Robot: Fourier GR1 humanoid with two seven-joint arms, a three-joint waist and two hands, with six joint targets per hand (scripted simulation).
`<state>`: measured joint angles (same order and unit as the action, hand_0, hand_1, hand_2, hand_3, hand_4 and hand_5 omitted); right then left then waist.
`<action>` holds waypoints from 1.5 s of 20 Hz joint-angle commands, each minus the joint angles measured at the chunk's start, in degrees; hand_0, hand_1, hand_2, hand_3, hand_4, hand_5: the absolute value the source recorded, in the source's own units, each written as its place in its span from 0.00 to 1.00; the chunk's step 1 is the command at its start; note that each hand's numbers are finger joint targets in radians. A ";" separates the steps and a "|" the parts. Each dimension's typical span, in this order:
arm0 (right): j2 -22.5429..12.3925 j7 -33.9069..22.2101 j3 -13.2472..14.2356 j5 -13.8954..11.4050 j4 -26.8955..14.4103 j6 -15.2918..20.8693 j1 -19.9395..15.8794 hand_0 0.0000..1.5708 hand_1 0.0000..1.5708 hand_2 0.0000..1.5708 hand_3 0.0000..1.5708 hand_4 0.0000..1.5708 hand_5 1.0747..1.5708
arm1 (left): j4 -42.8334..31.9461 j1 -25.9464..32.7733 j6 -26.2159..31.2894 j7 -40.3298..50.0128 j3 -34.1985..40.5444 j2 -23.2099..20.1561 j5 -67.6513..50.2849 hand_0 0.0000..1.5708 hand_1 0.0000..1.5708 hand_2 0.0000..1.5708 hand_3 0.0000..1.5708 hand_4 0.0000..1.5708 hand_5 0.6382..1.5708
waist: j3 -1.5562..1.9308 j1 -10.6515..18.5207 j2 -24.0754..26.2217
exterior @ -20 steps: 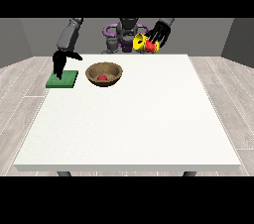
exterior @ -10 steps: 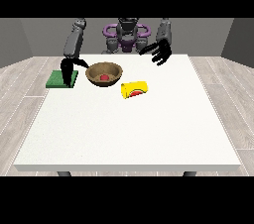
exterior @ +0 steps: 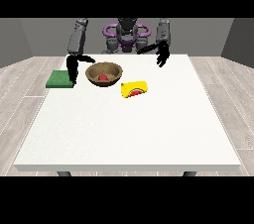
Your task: Pick the cup and pour the ball into the bowl, then pick the bowl and place it on the pad
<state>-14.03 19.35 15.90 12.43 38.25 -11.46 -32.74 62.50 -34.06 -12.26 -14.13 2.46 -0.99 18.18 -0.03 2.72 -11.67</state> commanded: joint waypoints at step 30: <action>5.17 0.10 -0.17 -1.10 -13.94 13.21 -1.22 1.00 1.00 1.00 0.52 0.42 1.00 | 11.17 1.31 5.20 6.44 -4.22 -0.34 -1.13 0.00 0.00 0.00 0.00 0.00 1.00 | 0.03 7.91 -1.26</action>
<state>-9.08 23.57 17.43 14.45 28.82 -4.29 -35.54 72.22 -32.96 -6.26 -8.37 0.00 -3.12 16.14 -0.76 8.36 -11.66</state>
